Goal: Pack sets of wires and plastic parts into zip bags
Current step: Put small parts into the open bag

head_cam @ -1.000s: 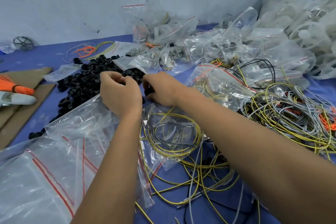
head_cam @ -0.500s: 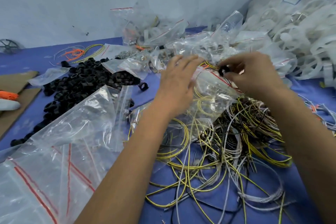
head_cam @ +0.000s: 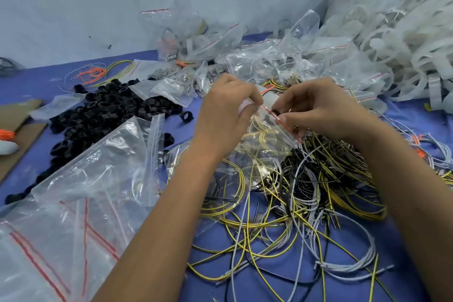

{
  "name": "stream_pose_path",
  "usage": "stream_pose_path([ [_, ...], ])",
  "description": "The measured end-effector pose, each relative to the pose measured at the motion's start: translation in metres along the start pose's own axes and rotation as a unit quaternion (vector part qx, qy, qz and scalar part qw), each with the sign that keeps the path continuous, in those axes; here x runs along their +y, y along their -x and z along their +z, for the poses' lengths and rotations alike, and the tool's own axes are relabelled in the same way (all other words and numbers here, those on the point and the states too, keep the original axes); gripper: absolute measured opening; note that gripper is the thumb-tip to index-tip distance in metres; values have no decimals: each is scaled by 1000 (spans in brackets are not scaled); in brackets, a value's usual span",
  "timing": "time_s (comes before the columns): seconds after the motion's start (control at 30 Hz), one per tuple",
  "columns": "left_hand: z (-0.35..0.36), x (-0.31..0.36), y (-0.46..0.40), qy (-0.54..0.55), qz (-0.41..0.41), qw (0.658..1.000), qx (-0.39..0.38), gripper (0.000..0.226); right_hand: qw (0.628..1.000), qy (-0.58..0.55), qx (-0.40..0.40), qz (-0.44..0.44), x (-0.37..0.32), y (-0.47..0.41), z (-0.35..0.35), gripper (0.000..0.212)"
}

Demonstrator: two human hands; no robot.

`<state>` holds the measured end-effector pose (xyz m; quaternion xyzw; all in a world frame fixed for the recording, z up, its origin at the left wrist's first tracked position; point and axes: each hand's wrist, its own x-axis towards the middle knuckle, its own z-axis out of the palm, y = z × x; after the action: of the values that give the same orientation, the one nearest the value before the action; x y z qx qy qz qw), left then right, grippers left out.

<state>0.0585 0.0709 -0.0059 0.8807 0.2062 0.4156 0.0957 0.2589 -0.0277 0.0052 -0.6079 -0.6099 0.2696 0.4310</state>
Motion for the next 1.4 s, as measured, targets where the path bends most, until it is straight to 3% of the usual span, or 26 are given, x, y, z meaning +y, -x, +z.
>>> stream_pose_path([
  [0.13,-10,4,-10,42,-12,999,-7,7,998,51,18,-18,-9,-6,-3,20],
  [0.33,-23,16,-21,130,-19,991,1,8,992,62,-103,-38,-34,-14,-2,11],
  [0.5,-19,12,-18,148,-36,988,24,13,998,43,-44,-17,-27,-21,2,5],
  [0.63,3,6,-1,171,-115,977,57,14,994,49,99,-3,-11,-31,2,12],
  [0.8,19,-8,20,187,-212,959,-31,10,979,123,166,-1,-11,-70,15,12],
  [0.93,17,-18,24,220,-241,940,-97,21,959,266,91,-25,-17,-110,39,10],
  [1.03,10,-30,25,252,-266,925,-104,20,933,357,-29,-36,-17,-135,56,27],
  [1.2,-3,-59,27,254,-366,895,27,27,868,453,-202,-27,-8,-166,88,44],
  [1.3,-7,-68,28,254,-405,875,78,40,844,479,-240,13,-1,-168,106,47],
  [1.4,-8,-71,30,256,-421,865,97,44,859,460,-223,15,-2,-161,113,42],
])
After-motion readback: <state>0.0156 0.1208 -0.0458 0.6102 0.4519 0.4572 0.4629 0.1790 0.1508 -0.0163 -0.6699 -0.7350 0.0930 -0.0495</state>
